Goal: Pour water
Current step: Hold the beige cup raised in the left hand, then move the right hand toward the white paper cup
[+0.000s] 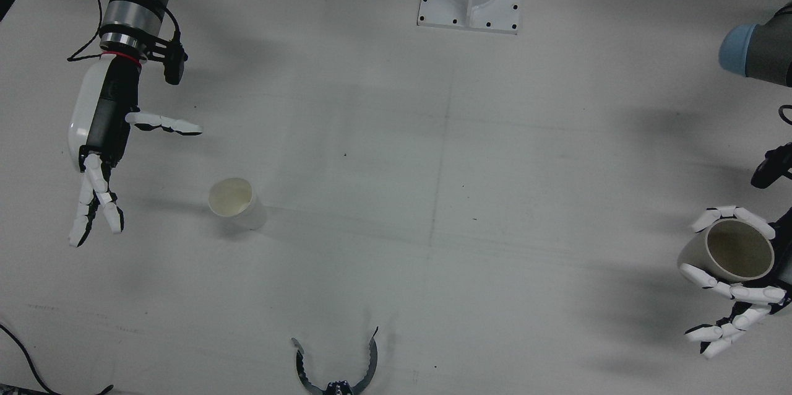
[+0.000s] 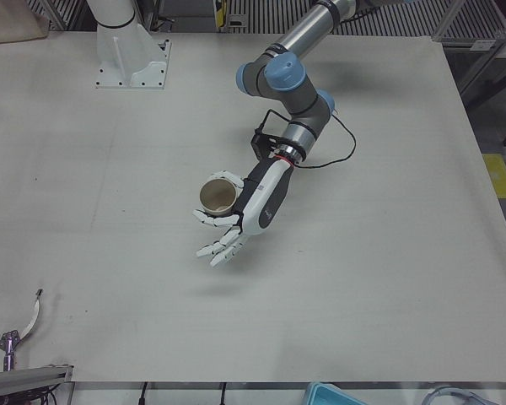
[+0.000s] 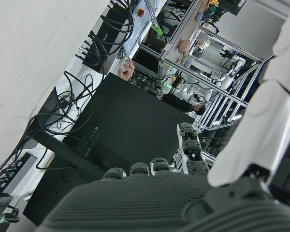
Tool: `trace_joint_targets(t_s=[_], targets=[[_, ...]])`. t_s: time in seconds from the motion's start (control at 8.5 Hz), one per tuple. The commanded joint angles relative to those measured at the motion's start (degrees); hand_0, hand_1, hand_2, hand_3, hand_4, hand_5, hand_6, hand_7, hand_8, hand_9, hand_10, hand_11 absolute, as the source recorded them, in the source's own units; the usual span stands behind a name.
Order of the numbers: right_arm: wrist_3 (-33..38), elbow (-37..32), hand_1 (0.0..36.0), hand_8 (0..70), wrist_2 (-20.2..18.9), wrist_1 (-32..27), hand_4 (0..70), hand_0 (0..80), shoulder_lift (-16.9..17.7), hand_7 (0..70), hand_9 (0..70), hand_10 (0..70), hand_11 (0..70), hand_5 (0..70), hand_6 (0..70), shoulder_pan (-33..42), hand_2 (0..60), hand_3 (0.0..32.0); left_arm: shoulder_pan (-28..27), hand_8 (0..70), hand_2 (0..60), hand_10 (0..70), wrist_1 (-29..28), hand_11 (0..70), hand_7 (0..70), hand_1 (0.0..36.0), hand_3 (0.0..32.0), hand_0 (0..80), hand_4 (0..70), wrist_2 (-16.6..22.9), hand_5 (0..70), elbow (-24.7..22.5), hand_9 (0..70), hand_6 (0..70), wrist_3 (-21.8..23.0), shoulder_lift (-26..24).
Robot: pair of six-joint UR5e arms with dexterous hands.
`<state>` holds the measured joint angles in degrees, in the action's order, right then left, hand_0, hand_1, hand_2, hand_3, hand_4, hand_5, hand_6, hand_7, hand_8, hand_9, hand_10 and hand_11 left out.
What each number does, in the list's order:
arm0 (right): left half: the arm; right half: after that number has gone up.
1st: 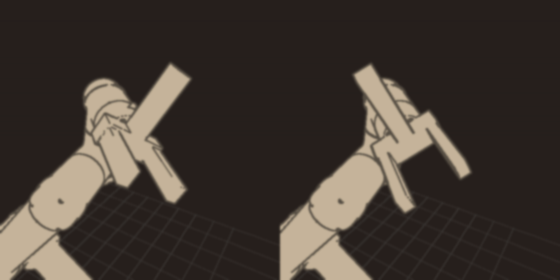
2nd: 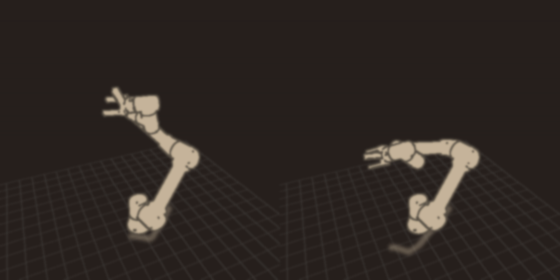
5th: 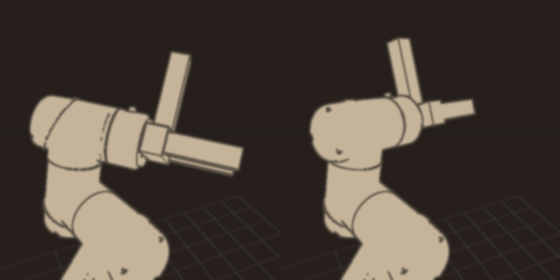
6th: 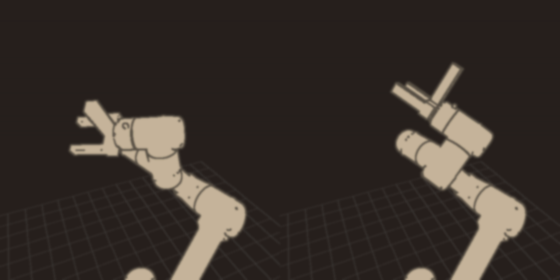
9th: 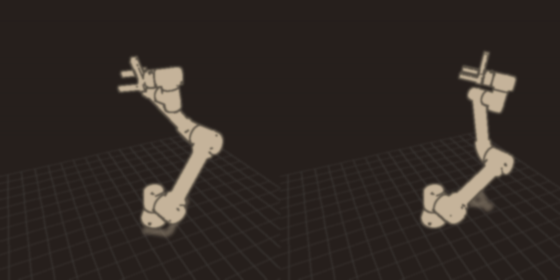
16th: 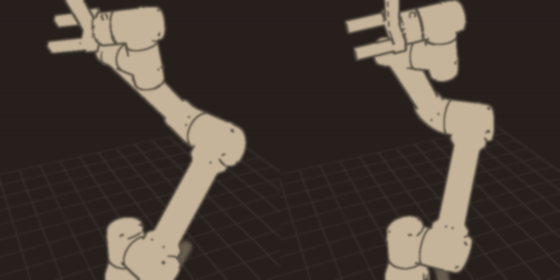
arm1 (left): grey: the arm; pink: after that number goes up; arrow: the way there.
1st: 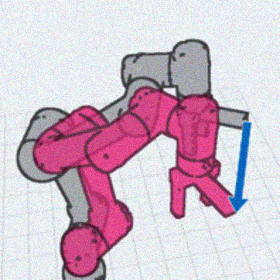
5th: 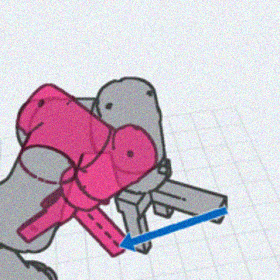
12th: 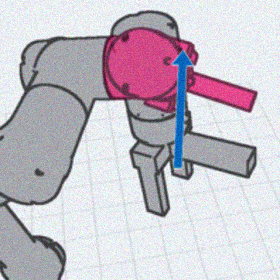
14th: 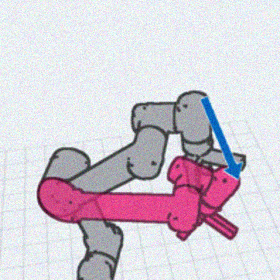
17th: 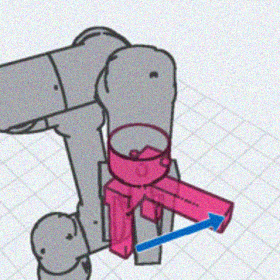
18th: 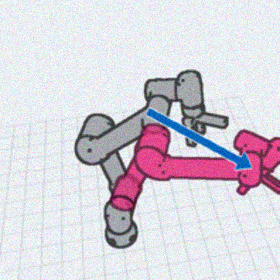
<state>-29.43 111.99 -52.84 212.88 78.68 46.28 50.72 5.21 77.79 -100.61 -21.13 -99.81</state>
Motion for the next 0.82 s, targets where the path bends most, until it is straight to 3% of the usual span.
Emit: trace_joint_targets(t_s=[0.0,0.12,0.24,0.47,0.71], targets=[[-1.0,-5.9,10.9,2.1,0.3,-7.6,7.2,46.1,0.4,4.5,2.1,0.0,1.0,4.6,4.5,-2.5,5.8,0.0,0.1,7.8,50.5,6.8,1.3,9.6,16.4,11.1,0.0,38.0,62.2,0.0,28.1,0.0,10.7,18.6,0.0,-1.1],[-2.2,-6.0,10.7,2.7,2.3,-10.9,6.5,45.9,0.7,3.8,2.9,0.7,2.1,3.2,4.1,-2.3,5.2,0.0,1.6,7.7,50.3,6.8,2.1,9.6,16.7,11.2,0.0,38.3,62.0,0.0,29.0,0.2,10.7,18.7,0.1,-2.1],[-2.1,-5.6,10.1,2.5,3.3,-10.9,4.6,46.2,0.9,1.0,2.0,0.7,2.2,1.5,2.2,-1.9,1.1,0.0,2.8,7.7,50.4,6.7,2.2,9.6,16.6,11.6,0.0,38.7,61.3,0.0,31.1,0.7,10.5,18.7,0.0,-2.1],[-0.2,-7.6,11.3,1.4,4.9,-12.3,3.2,47.1,3.7,0.0,0.0,0.0,0.1,1.8,0.0,-1.7,0.0,0.0,3.0,7.6,51.8,6.8,2.2,9.7,16.4,12.5,0.0,39.2,60.1,0.1,33.9,0.7,10.4,18.5,0.3,-2.1],[4.8,-11.0,9.7,1.8,8.6,-12.7,3.0,46.0,1.8,0.0,0.6,0.0,0.3,1.0,0.0,-3.3,0.0,0.0,2.7,7.3,52.3,6.8,2.3,9.7,15.5,13.0,0.0,39.3,58.0,0.0,35.5,0.9,10.0,17.9,0.8,-2.1]])
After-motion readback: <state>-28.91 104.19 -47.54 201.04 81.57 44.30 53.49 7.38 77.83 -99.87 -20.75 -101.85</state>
